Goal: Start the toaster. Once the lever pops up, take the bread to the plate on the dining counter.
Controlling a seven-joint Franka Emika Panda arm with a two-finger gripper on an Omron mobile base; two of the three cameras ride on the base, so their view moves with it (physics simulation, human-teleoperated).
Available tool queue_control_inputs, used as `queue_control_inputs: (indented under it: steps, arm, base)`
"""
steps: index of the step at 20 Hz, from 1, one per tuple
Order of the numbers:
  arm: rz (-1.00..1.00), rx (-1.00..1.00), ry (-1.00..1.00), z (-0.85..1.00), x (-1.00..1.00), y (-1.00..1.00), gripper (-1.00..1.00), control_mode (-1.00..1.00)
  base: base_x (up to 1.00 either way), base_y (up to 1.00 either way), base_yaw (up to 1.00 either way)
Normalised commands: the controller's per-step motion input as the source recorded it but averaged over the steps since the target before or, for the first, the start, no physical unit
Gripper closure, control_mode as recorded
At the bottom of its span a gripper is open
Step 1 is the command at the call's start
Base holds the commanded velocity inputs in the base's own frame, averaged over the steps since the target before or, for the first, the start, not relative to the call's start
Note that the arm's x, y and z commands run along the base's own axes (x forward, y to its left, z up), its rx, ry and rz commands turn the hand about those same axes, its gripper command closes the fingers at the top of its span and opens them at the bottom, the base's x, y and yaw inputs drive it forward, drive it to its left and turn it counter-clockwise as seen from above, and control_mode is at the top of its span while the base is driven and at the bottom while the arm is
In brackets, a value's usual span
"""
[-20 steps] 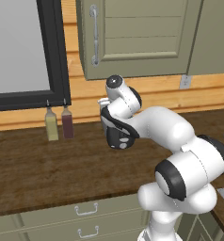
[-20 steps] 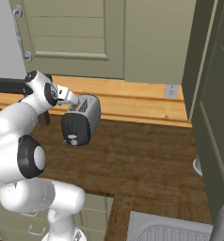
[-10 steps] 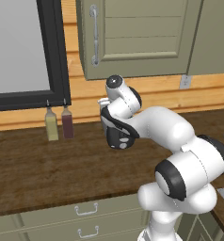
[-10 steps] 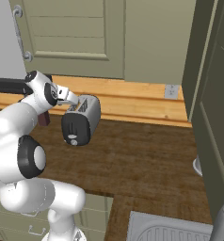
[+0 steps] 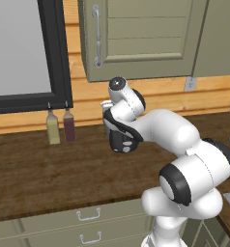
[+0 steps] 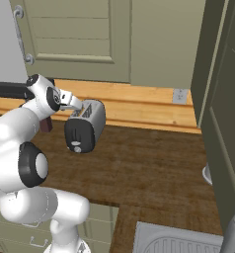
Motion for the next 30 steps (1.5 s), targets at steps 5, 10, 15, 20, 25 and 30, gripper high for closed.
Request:
queue_control_inputs:
  steps: [5,10,15,20,25,30]
  arm:
    - [0.00,0.00,0.00,0.00,0.00,0.00,-1.00,-1.00]
    - [0.00,0.00,0.00,0.00,0.00,0.00,-1.00,-1.00]
    - [0.00,0.00,0.00,0.00,0.00,0.00,-1.00,-1.00]
    - [0.00,0.00,0.00,0.00,0.00,0.00,-1.00,-1.00]
    - [0.00,0.00,0.00,0.00,0.00,0.00,-1.00,-1.00]
    - [0.00,0.00,0.00,0.00,0.00,0.00,-1.00,-1.00]
  base:
    - [0.00,0.00,0.00]
    - [0.00,0.00,0.00]
    - [0.00,0.00,0.00]
    - [0.00,0.00,0.00]
    - [0.00,0.00,0.00]
    - [0.00,0.00,0.00]
